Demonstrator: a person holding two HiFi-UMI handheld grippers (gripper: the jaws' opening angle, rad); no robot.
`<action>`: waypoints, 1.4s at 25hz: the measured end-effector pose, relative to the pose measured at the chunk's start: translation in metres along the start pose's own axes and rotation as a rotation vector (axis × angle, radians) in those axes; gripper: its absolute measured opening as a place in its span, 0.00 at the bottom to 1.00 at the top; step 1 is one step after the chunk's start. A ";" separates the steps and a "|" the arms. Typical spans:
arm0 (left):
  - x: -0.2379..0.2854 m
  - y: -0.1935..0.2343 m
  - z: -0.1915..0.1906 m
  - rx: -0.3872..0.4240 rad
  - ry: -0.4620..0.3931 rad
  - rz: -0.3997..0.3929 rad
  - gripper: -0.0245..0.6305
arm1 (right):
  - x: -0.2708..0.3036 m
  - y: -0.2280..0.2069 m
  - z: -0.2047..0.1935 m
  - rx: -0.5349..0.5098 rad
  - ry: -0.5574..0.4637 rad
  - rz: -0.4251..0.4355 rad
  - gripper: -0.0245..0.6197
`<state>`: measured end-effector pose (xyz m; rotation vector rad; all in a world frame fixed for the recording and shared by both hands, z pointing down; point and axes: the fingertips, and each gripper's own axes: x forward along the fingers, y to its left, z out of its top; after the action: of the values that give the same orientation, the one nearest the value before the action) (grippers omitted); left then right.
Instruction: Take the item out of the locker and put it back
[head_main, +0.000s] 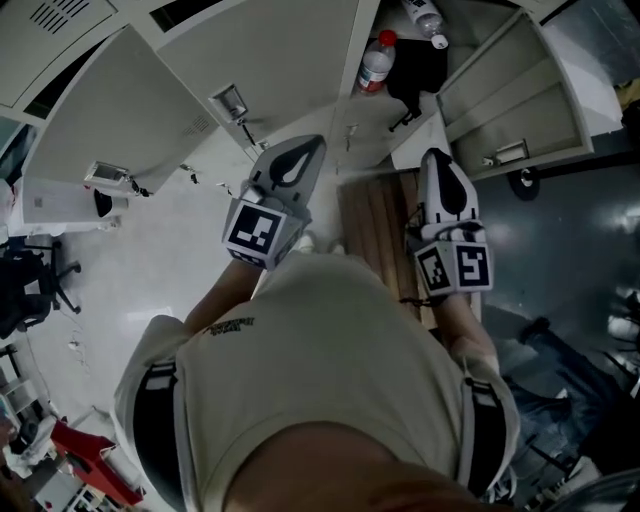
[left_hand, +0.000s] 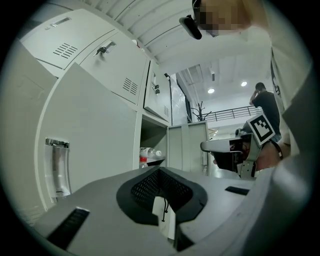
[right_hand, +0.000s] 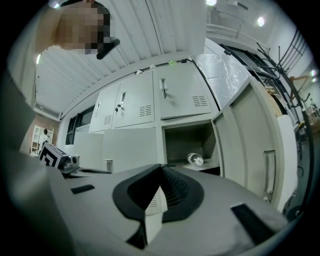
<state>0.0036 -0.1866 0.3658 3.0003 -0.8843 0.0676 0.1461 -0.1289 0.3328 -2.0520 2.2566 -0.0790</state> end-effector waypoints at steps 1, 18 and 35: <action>0.001 -0.001 0.000 0.001 0.002 0.006 0.06 | 0.000 -0.001 0.000 0.000 0.000 0.007 0.04; 0.015 -0.014 -0.004 -0.011 0.024 0.038 0.06 | 0.004 -0.014 -0.013 0.046 0.038 0.060 0.05; 0.040 -0.004 0.025 0.028 -0.032 0.040 0.06 | 0.026 -0.015 0.011 -0.017 -0.004 0.077 0.05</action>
<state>0.0407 -0.2059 0.3426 3.0184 -0.9538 0.0335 0.1593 -0.1556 0.3224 -1.9690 2.3386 -0.0510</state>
